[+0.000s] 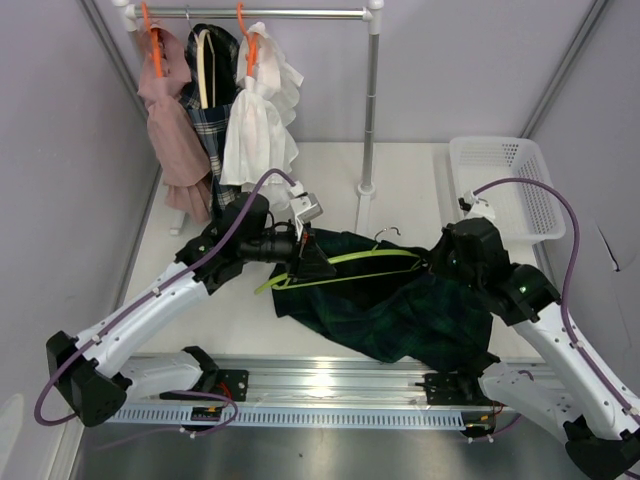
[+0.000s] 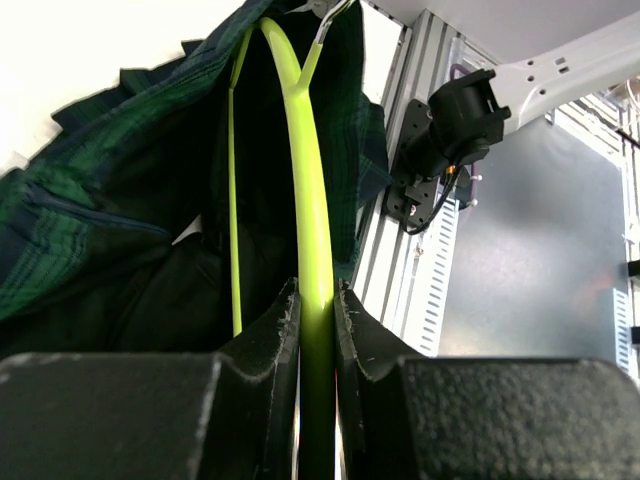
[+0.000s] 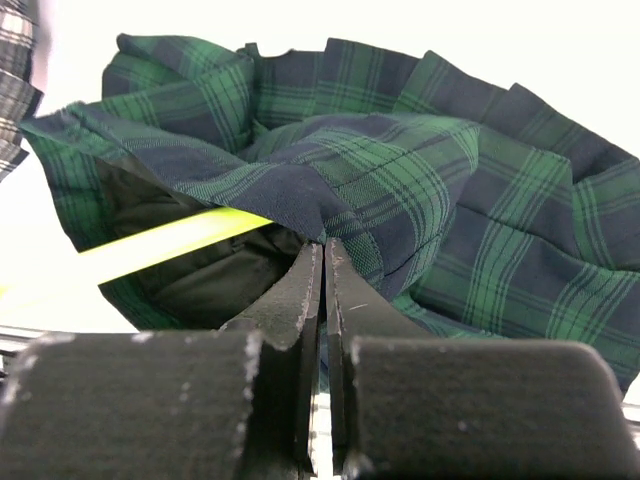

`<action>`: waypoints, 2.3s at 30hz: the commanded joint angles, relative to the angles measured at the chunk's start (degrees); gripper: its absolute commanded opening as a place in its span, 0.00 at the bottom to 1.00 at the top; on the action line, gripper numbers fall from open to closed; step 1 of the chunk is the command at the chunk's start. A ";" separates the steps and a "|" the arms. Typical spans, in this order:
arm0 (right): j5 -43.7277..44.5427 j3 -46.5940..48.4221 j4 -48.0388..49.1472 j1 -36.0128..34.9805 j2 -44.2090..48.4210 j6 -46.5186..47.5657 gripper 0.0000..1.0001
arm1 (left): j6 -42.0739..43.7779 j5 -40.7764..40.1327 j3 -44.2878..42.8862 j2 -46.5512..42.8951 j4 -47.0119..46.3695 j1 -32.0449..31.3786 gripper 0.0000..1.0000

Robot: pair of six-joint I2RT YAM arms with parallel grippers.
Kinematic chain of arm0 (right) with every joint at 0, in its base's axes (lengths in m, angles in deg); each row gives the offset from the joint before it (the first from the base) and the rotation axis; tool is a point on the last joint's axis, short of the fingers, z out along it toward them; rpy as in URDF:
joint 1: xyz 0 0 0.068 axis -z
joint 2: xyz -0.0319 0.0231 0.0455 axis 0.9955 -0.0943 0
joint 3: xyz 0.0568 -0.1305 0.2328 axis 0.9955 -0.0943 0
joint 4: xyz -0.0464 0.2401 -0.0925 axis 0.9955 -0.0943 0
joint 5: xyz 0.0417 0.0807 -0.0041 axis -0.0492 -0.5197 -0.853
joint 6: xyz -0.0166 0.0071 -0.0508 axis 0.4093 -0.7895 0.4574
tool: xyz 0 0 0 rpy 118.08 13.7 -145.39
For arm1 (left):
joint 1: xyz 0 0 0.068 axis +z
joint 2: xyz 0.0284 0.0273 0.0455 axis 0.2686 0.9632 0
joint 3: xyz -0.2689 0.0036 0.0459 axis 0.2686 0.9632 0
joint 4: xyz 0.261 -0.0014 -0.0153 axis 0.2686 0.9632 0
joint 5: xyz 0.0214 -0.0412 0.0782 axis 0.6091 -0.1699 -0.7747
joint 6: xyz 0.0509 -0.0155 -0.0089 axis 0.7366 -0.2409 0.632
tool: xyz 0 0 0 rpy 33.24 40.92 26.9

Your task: Place the skirt on the hanger

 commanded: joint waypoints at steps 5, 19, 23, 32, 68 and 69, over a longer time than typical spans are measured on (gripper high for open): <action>1.17 -1.12 3.40 -1.79 0.63 -1.22 0.00 | -3.51 0.04 1.97 0.76 -10.37 -0.53 0.00; 1.00 -4.19 6.30 -3.29 1.86 -0.60 0.20 | -2.37 -1.63 2.06 4.02 -9.67 -1.94 0.00; -0.93 -4.90 8.41 -4.07 3.88 0.36 0.40 | -1.66 -3.12 2.85 4.81 -9.58 -1.94 0.00; -1.20 -5.60 16.23 -11.97 7.05 1.50 0.43 | -1.40 -3.56 3.38 6.21 -10.20 -1.94 0.00; 13.65 -9.30 29.07 -19.81 -7.01 -0.69 0.23 | -1.57 -3.65 2.77 6.83 -9.85 -3.17 0.00; 13.83 -9.38 29.07 -19.81 -7.01 -0.69 0.19 | -1.57 -3.74 2.68 6.83 -9.76 -3.17 0.00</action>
